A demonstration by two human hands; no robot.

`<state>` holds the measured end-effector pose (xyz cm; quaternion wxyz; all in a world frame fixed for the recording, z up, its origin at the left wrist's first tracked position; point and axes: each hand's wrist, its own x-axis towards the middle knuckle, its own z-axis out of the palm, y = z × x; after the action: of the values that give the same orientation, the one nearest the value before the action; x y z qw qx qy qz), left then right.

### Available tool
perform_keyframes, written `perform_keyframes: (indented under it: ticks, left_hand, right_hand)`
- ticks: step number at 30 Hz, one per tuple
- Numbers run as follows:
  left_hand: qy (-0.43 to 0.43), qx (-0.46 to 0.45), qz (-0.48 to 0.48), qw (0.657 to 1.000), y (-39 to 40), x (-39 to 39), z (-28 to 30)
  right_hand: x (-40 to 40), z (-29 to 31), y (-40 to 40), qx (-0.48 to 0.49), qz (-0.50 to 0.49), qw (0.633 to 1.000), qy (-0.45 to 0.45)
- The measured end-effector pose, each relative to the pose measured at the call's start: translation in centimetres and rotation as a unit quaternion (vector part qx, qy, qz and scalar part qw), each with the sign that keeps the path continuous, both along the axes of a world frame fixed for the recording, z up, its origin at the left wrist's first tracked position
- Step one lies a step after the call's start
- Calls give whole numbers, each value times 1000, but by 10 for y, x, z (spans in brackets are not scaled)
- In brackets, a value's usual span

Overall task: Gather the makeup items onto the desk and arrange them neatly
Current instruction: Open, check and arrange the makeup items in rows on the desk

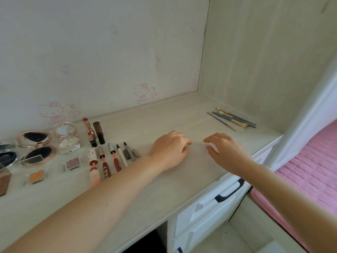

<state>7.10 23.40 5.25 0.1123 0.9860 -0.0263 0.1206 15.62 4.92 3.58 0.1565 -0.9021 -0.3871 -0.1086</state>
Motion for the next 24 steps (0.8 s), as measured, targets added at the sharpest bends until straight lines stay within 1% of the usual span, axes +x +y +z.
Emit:
perform_keyframes:
  ticks: [13, 18, 20, 22, 24]
  left_hand:
    - [27, 72, -72, 994, -31, 119, -3]
    - [50, 82, -83, 992, -42, 161, -4]
    - [68, 97, -86, 989, -46, 174, -4]
    - [69, 125, -98, 985, -51, 183, -3]
    - [61, 134, -111, 983, -52, 189, -1]
  right_hand:
    - [85, 20, -57, -22, -76, 997, -8]
    - [142, 35, -60, -45, -135, 989, 32]
    - [164, 34, -57, -19, -156, 986, 54]
    - [183, 28, -55, -3, -179, 981, 70]
    - [198, 22, -51, 0, -193, 978, 77]
